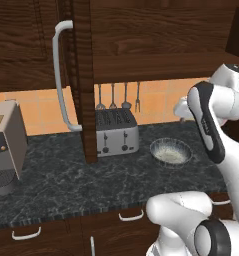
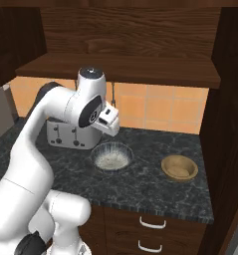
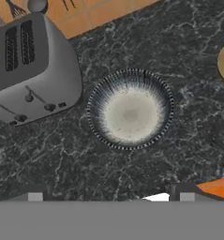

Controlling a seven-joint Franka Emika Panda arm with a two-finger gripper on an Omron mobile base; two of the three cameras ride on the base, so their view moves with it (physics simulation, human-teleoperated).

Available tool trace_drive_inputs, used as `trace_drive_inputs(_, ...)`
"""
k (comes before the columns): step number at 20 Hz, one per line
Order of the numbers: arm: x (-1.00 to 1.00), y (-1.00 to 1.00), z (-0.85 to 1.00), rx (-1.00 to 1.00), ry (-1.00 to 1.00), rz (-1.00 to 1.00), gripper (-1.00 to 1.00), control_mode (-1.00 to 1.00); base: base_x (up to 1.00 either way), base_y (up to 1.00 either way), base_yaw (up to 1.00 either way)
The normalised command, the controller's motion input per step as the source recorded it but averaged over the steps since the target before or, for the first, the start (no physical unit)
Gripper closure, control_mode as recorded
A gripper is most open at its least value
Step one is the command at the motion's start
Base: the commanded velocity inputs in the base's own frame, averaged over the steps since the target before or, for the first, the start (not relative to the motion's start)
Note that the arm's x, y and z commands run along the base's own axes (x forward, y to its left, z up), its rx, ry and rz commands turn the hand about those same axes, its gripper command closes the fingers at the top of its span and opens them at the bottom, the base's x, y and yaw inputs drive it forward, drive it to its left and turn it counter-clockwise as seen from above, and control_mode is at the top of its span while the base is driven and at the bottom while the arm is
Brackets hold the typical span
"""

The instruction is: Pick up the bowls on the counter and stack them on top of one another in the open cabinet. Place the smaller bowl on top of the larger bowl.

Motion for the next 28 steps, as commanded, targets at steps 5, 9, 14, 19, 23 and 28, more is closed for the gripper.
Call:
trace_drive_inputs(5, -0.25, -1.0, -0.31, 0.1, -0.05, -0.47, -1.0, -1.0, 0.0, 0.0, 0.0)
trace_drive_inputs(9, -0.02, -1.0, -0.3, 0.06, -0.01, -0.56, -1.0, -1.0, 0.0, 0.0, 0.0)
trace_drive_inputs(14, -0.02, -1.0, -0.36, 0.09, -0.01, -0.5, -1.0, -1.0, 0.0, 0.0, 0.0)
trace_drive_inputs(19, -0.01, -1.0, -0.38, 0.15, 0.0, -0.42, -1.0, -1.0, 0.0, 0.0, 0.0)
trace_drive_inputs(23, 0.02, -1.0, -0.39, 0.29, 0.04, -0.09, -1.0, -1.0, 0.0, 0.0, 0.0)
trace_drive_inputs(28, 0.32, -0.56, -0.43, 0.2, 0.14, 0.0, -1.0, -1.0, 0.0, 0.0, 0.0)
